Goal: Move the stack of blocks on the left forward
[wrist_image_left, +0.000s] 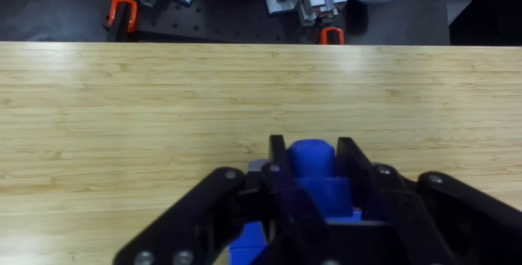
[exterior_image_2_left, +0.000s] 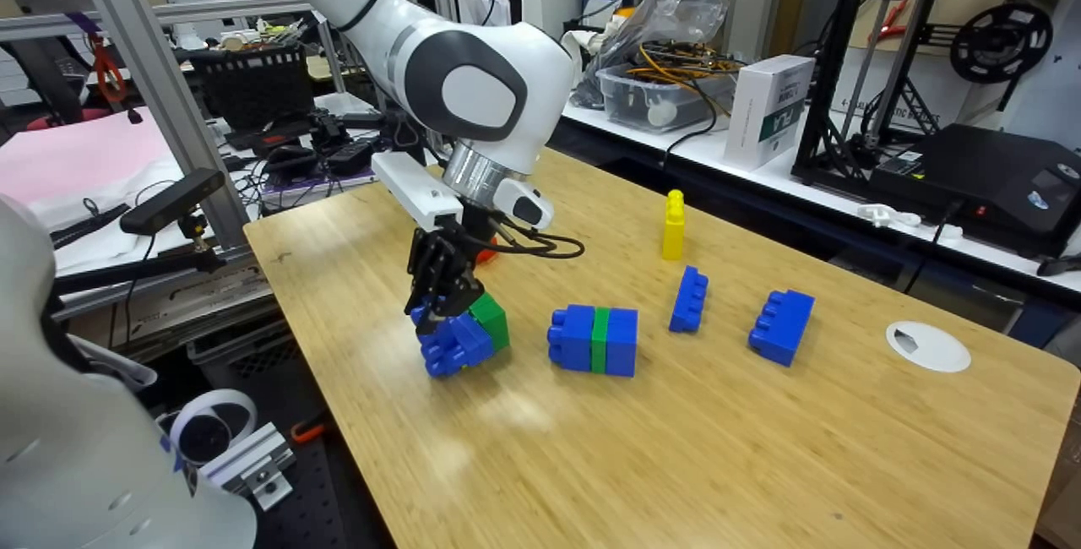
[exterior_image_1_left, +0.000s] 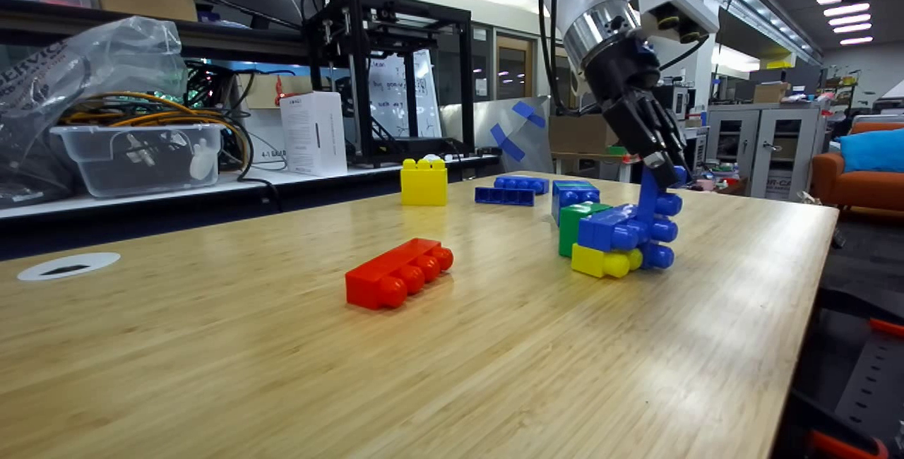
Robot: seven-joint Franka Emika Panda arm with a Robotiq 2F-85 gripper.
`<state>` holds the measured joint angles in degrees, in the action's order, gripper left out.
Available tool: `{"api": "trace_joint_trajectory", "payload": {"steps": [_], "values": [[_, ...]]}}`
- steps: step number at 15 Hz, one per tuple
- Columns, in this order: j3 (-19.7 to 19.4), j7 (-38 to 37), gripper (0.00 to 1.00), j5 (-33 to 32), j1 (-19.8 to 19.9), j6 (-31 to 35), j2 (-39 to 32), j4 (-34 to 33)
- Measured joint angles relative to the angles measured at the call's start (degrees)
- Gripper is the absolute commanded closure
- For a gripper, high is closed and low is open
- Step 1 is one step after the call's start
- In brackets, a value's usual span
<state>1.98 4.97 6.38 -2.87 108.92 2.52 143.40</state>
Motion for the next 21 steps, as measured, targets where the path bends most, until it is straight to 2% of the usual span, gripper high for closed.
{"api": "trace_joint_trajectory", "payload": {"steps": [8, 14, 18, 21], "values": [[0.1, -0.5, 0.89, -0.7, 0.0, 5.2, -0.6, -5.6], [0.1, -2.0, 0.89, -4.6, 0.0, 5.9, -8.0, -16.7], [0.1, -2.6, 0.89, -6.5, -0.1, 3.7, -14.6, -26.1], [0.3, -2.6, 0.89, -6.8, -0.5, -1.8, -19.1, -32.3]]}}
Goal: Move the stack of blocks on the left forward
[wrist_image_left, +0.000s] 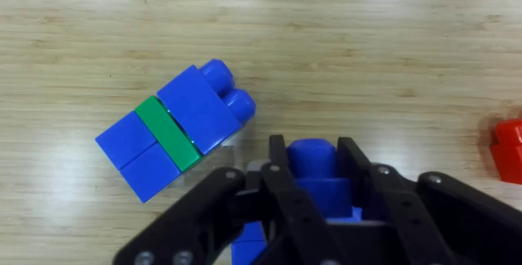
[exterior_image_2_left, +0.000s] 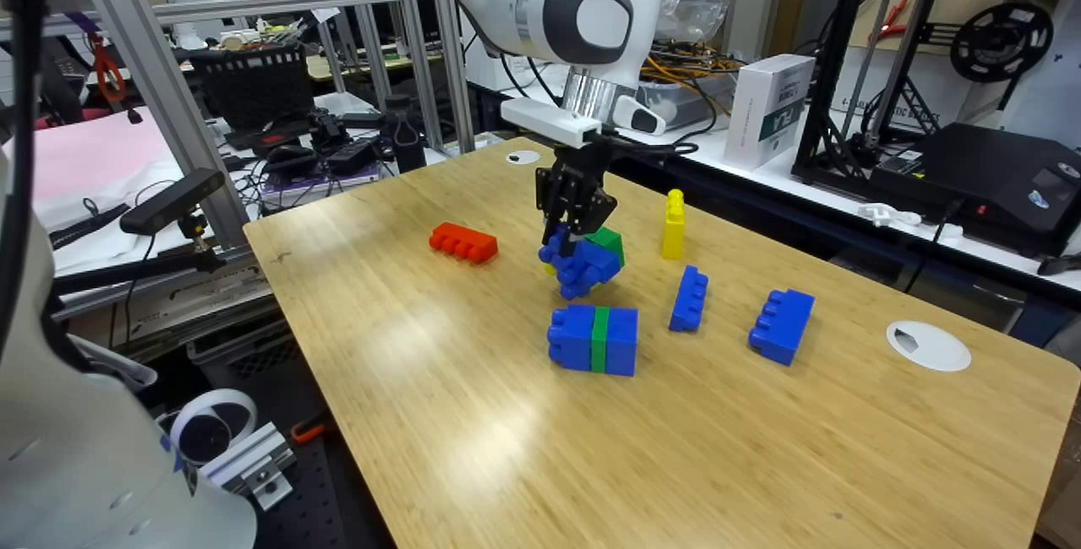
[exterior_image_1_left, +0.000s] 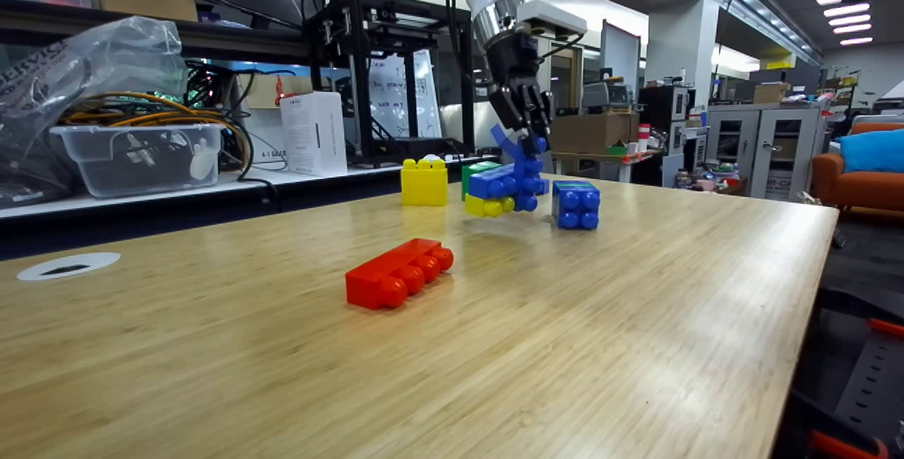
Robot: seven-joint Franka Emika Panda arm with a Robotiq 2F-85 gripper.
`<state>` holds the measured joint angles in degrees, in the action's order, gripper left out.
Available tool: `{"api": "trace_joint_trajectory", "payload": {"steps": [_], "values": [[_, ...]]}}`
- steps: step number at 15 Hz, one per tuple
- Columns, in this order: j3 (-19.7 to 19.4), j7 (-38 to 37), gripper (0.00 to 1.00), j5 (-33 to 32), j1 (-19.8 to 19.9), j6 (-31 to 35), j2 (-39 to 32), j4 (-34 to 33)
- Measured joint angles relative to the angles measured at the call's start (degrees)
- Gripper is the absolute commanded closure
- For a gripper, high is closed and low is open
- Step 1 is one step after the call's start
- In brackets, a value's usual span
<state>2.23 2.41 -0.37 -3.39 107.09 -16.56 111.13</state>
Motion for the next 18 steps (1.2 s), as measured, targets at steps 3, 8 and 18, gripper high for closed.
{"api": "trace_joint_trajectory", "payload": {"steps": [3, 8, 18], "values": [[0.2, 0.0, 0.89, 0.0, -0.2, -6.3, -3.9, -4.6], [0.2, 0.1, 0.89, 0.0, -0.4, -13.2, -8.3, -9.8], [0.5, 0.1, 0.89, 0.0, -0.7, -16.7, -9.9, -12.2]]}}
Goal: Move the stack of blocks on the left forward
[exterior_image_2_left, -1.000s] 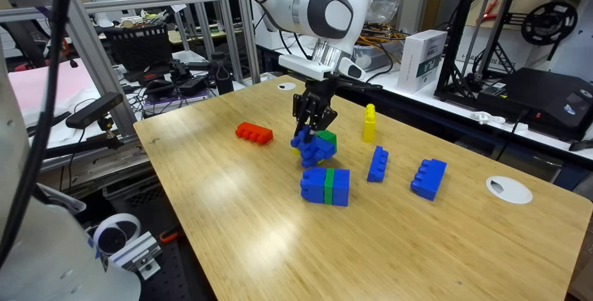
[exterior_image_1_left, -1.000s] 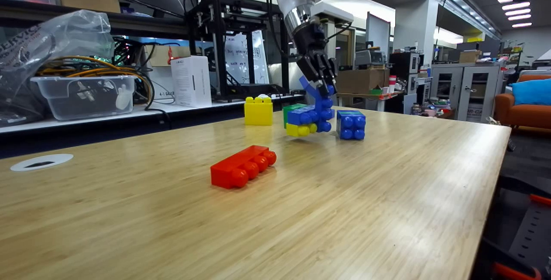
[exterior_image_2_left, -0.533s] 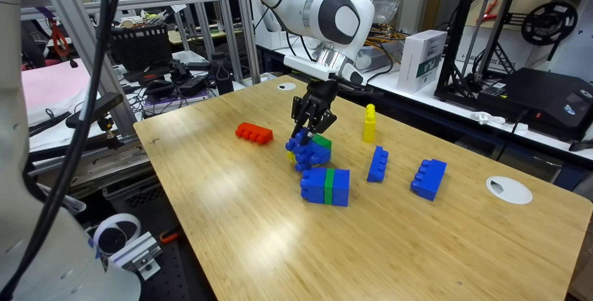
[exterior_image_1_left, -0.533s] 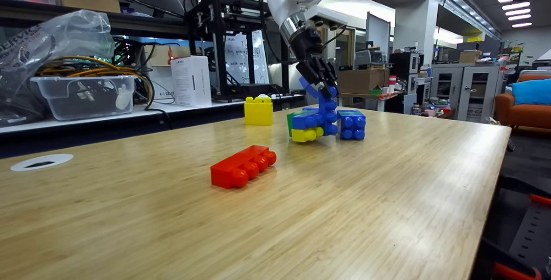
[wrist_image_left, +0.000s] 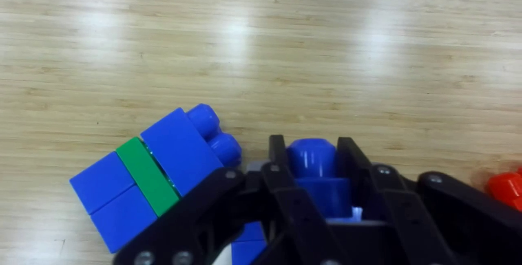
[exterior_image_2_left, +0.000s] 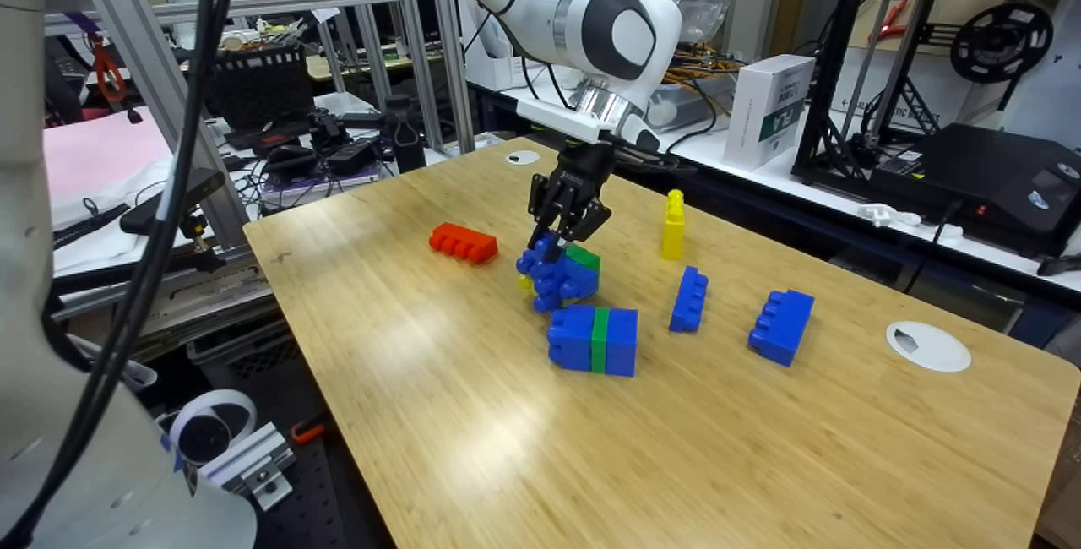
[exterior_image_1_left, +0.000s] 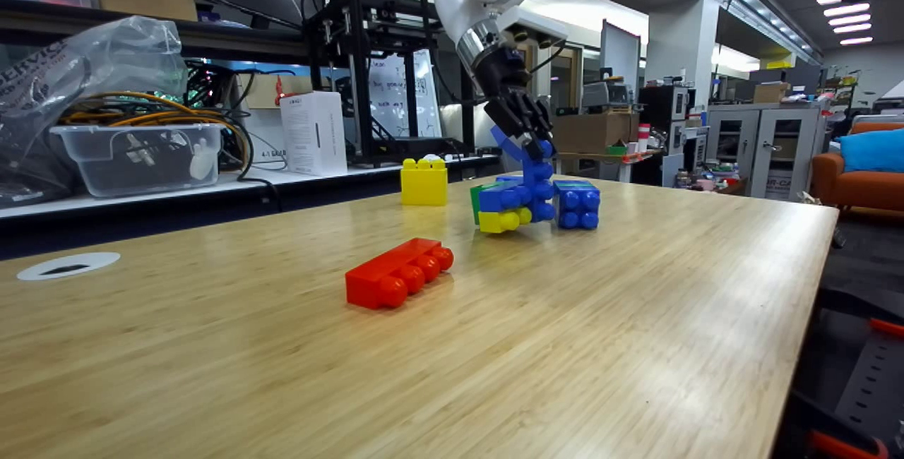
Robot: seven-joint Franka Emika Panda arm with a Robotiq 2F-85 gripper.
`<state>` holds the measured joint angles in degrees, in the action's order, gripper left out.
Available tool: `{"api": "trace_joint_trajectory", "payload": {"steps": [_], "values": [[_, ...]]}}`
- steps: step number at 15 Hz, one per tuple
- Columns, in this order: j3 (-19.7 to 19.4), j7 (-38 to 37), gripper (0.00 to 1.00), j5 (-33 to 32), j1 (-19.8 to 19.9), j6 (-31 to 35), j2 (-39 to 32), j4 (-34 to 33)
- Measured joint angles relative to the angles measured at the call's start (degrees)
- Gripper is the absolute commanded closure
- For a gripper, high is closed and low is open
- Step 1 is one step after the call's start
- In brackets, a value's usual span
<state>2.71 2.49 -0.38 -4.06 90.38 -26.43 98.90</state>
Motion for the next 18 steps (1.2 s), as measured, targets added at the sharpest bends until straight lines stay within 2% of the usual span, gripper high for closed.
{"api": "trace_joint_trajectory", "payload": {"steps": [4, 5, 6, 11, 13, 18], "values": [[0.2, 0.6, 0.89, 0.0, -0.2, -0.4, 0.0, -0.1], [0.2, 0.7, 0.50, 0.0, -0.2, -0.5, 0.0, -0.1], [0.3, 0.9, 0.38, 0.0, -0.2, -0.5, 0.0, -0.1], [0.7, 1.1, 0.04, 0.0, -0.2, -0.6, 0.0, -0.1], [0.7, 1.5, 0.00, -0.1, -0.2, -0.6, 0.1, 0.2], [-0.2, 3.4, 0.00, -1.3, 0.8, -0.7, 4.9, 3.7]]}}
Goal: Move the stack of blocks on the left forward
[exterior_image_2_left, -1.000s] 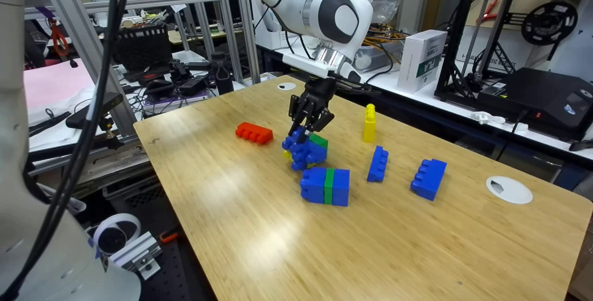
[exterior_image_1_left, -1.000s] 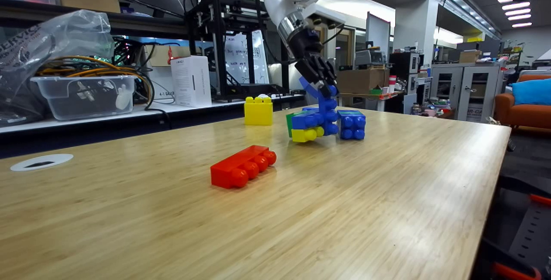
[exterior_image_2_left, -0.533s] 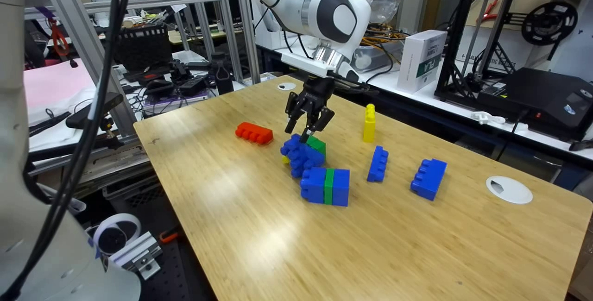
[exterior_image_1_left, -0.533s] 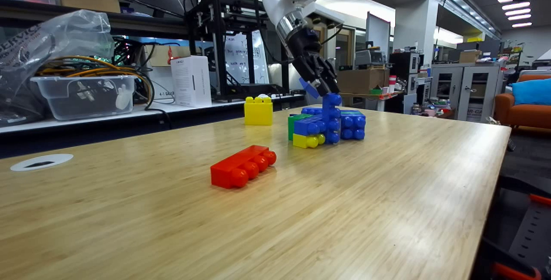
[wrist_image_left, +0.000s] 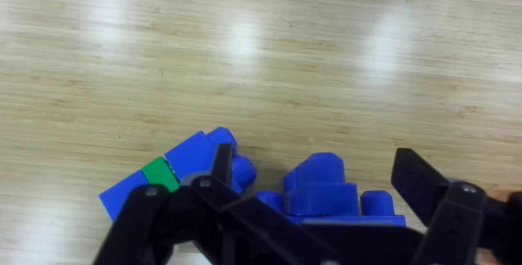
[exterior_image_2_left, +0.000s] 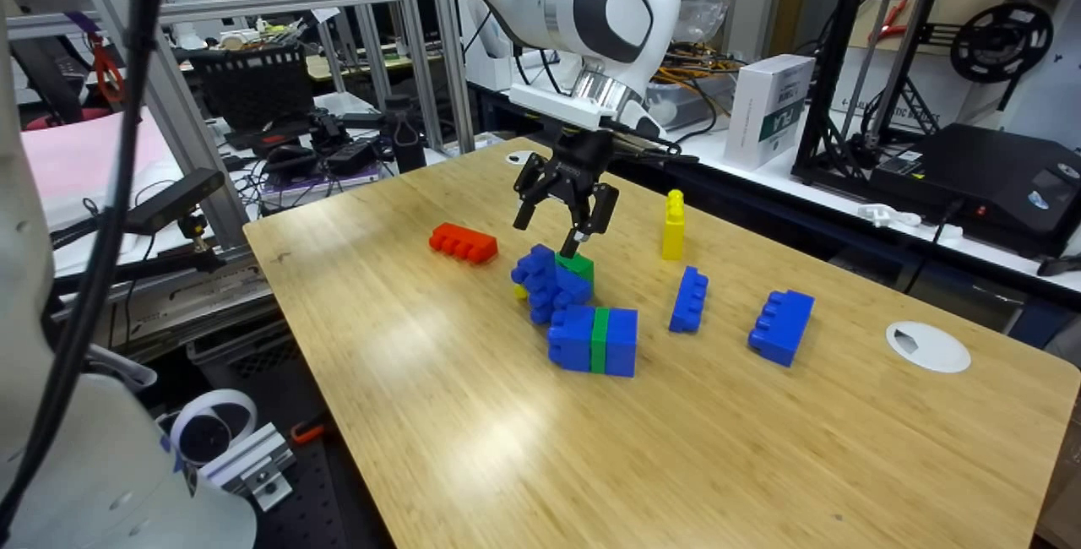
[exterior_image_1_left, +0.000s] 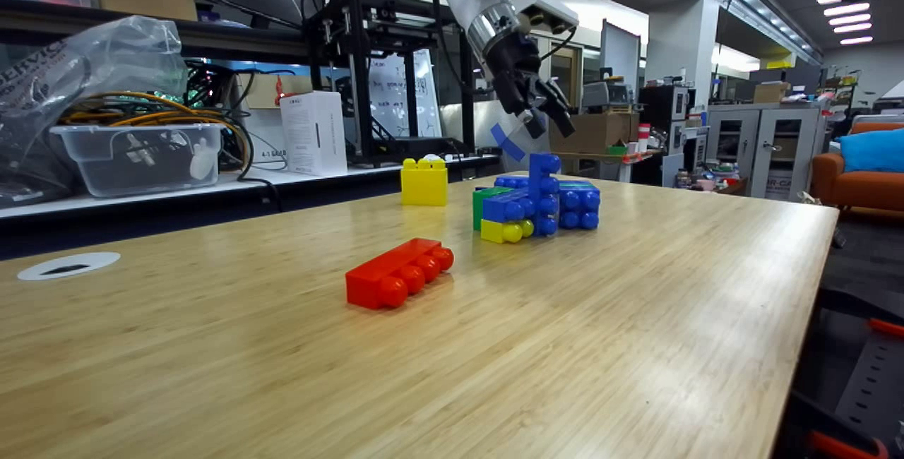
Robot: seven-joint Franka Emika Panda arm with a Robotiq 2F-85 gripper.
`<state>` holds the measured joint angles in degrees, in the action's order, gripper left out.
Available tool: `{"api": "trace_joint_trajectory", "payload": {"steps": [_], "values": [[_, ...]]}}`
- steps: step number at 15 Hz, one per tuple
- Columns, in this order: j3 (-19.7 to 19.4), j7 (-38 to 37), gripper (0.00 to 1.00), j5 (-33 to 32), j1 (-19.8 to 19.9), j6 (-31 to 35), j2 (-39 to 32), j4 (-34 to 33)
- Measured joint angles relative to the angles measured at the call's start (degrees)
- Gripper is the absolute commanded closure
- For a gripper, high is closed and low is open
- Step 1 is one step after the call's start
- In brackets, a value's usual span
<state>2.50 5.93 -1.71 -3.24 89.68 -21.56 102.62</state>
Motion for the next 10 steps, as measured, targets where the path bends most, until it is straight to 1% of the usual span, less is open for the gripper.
{"api": "trace_joint_trajectory", "payload": {"steps": [2, 4, 7, 10], "values": [[-0.7, 0.9, 0.00, -0.1, 1.1, 0.4, 5.2, 2.7], [-1.2, 2.1, 0.00, -0.2, 2.0, 2.2, 12.0, 6.5], [-1.8, 3.3, 0.00, 0.1, 2.5, 7.6, 23.0, 14.3], [-2.3, 4.0, 0.00, 0.7, 2.5, 15.2, 32.6, 22.7]]}}
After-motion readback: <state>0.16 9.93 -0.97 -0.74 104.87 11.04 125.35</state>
